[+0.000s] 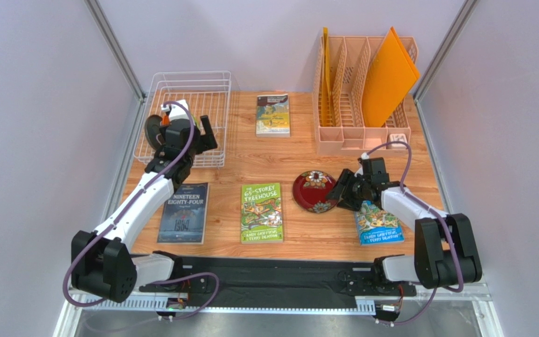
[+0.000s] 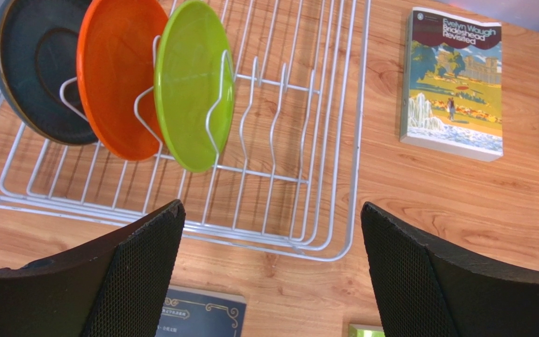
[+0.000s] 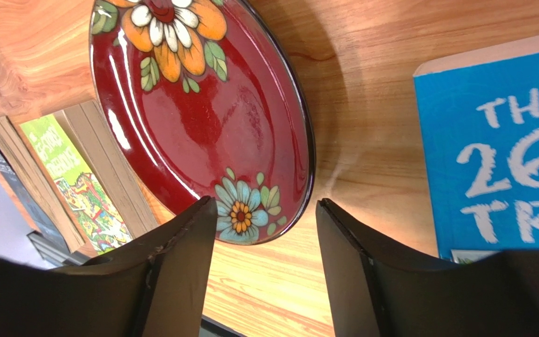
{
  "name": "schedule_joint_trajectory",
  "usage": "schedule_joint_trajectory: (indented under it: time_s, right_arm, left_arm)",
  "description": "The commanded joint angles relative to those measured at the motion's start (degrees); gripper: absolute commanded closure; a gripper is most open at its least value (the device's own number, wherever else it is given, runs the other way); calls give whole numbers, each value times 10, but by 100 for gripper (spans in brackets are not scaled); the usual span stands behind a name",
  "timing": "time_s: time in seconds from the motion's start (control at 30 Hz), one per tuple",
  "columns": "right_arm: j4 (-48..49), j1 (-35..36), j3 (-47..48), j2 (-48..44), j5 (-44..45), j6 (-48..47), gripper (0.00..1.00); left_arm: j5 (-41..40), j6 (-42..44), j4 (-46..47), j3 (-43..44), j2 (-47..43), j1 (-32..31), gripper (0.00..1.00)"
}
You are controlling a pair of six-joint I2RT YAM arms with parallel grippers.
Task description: Unload the plates from the dish rack
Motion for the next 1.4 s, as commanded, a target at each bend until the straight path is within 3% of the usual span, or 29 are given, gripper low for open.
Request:
schedule_joint_trajectory:
  time_s: [0.0, 0.1, 0.37, 0.43, 0.6, 0.9, 1.07, 1.13, 1.27, 1.37]
  right_arm:
    - [-39, 0, 41, -41, 37, -27, 39]
    - [-70, 2, 57, -64, 66, -36, 39]
    - [-124, 6, 122, -122, 100, -71, 37]
    - [-126, 6, 129, -121, 97, -71, 37]
    - [-120, 5, 143, -106, 90, -73, 38]
    - [-110, 6, 155, -64, 85, -78, 39]
    - [-99, 6, 155, -45, 83, -79, 39]
    - [-96, 6, 155, -42, 82, -78, 40]
    - [-92, 6, 148, -36, 81, -77, 40]
    - [-86, 6, 145, -34, 80, -76, 40]
  left_arm:
    - [15, 5, 17, 17, 18, 30, 0]
    - [18, 5, 35, 22, 37, 57, 1]
    - [-9, 30, 90, 65, 122, 92, 13]
    - [-23, 34, 101, 73, 153, 93, 15]
    - [-33, 42, 117, 106, 210, 97, 30]
    - [-54, 39, 141, 111, 262, 108, 34]
    - [-54, 40, 142, 109, 268, 110, 59]
    - [-52, 36, 144, 101, 267, 110, 83]
    - [-47, 33, 146, 91, 261, 110, 99]
    - [-43, 35, 147, 83, 248, 109, 100]
